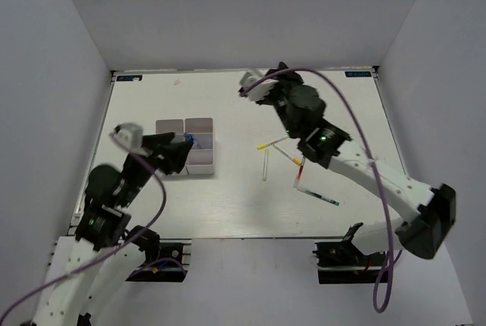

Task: Sort the stationery into containers
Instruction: Grab a piece of stationery with the left arm

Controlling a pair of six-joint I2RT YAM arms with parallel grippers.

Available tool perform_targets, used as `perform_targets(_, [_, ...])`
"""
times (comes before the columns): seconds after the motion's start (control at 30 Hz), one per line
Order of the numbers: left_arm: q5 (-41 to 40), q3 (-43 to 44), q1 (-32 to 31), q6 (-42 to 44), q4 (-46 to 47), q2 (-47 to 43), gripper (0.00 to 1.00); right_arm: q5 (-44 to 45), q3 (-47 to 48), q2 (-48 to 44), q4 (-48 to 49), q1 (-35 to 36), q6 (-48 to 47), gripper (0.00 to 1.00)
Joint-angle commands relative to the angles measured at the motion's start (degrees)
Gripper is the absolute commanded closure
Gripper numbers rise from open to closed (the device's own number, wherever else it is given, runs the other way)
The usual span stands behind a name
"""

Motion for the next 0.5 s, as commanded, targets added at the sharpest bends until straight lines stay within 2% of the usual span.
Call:
perform_targets(0.0, [14.35,2.96,0.3,-1.15,2.83,15.44,0.31,-9.98,-2.83,-7.38,-10.8,-5.16,27.34,0.56])
perform_targets(0.03, [16.36,4.02,0.3,-1.16,2.84,18.86,0.34,-10.69,-4.14,-7.93,-12.56,-6.23,29.75,0.62])
perform_targets(0.07, [16.99,6.81,-0.49,-1.94,2.14,22.38,0.37,-13.57,-5.46,-8.37,-15.27,-7.11,36.47,0.65])
perform_targets(0.1, [17.0,8.58,-1.19,-1.95,1.09,29.38,0.41,-14.38,-6.08,-9.6,-16.0,-9.99,38.54,0.66])
perform_targets(0.17, [18.49,12.7,-1.72,-1.33,-0.67,35.57,0.46,-18.31,-8.98,-10.93,-17.85,-12.21,45.37,0.75])
perform_targets(0.2, [18.49,13.68,-1.72,-1.33,-1.37,40.47,0.48,-19.65,-9.68,-11.71,-18.11,-15.88,46.72,0.81])
perform_targets(0.27, [17.97,16.49,-3.21,-1.33,-1.91,44.63,0.5,-26.39,-11.8,-12.6,-20.04,-18.27,52.06,0.93])
perform_targets(0.3, [17.01,17.64,-3.83,-1.33,-3.65,46.74,0.52,-27.73,-12.15,-12.42,-20.48,-20.72,53.14,0.96])
perform_targets(0.33, [15.26,18.95,-5.14,-1.33,-4.71,50.94,0.57,-33.23,-11.98,-11.73,-22.75,-23.18,55.33,0.98])
perform_targets(0.37, [14.63,21.67,-6.02,-1.33,-5.68,53.24,0.57,-36.07,-11.19,-10.59,-23.9,-25.47,56.39,0.98])
perform_targets(0.43, [12.17,24.49,-7.96,-0.81,-8.75,57.64,0.59,-38.28,-9.43,-9.35,-27.58,-29.5,59.03,1.0])
perform_targets(0.47, [11.29,27.29,-10.14,-0.81,-9.72,61.92,0.59,-38.82,-7.86,-7.0,-28.48,-30.58,59.74,0.87])
